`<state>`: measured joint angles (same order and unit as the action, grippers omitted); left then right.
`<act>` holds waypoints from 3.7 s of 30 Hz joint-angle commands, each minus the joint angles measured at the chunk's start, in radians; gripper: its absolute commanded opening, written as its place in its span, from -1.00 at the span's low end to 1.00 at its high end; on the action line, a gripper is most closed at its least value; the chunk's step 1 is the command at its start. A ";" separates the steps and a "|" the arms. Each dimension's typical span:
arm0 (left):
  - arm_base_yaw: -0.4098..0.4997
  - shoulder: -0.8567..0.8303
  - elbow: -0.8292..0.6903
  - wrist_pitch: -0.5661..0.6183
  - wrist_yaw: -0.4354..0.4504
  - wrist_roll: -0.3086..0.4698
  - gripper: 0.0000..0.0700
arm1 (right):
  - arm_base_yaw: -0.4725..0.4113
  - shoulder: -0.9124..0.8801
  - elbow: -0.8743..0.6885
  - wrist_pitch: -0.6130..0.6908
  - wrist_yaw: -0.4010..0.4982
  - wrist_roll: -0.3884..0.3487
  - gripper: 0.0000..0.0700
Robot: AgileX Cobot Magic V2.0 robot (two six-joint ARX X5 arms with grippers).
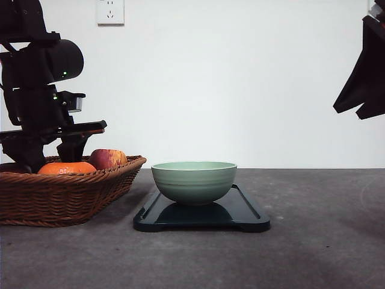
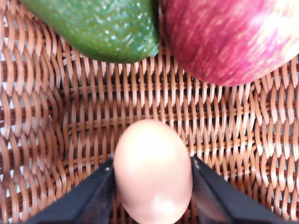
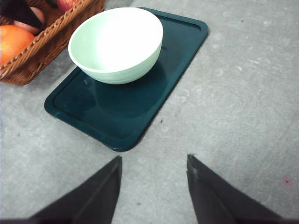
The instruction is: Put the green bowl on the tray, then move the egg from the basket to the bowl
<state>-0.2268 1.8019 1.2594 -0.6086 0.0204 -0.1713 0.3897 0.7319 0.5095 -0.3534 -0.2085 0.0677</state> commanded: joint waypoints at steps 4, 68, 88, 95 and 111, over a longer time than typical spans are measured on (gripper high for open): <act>-0.002 0.023 0.025 0.003 -0.007 -0.002 -0.40 | 0.003 0.005 0.002 0.013 0.001 0.011 -0.22; -0.396 0.277 0.376 0.106 0.028 0.055 -0.38 | 0.003 0.005 0.002 0.017 0.002 0.011 -0.22; -0.404 0.301 0.376 0.077 -0.031 0.058 -0.38 | 0.003 0.005 0.002 0.017 0.004 0.011 -0.22; -0.408 0.302 0.376 0.086 -0.032 0.058 -0.38 | 0.003 0.005 0.002 0.017 0.004 0.011 -0.22; -0.409 0.337 0.376 0.071 -0.032 0.058 -0.35 | 0.003 0.005 0.002 0.016 0.003 0.011 -0.22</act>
<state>-0.6258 2.1021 1.6147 -0.5294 -0.0067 -0.1226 0.3897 0.7319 0.5095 -0.3475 -0.2073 0.0677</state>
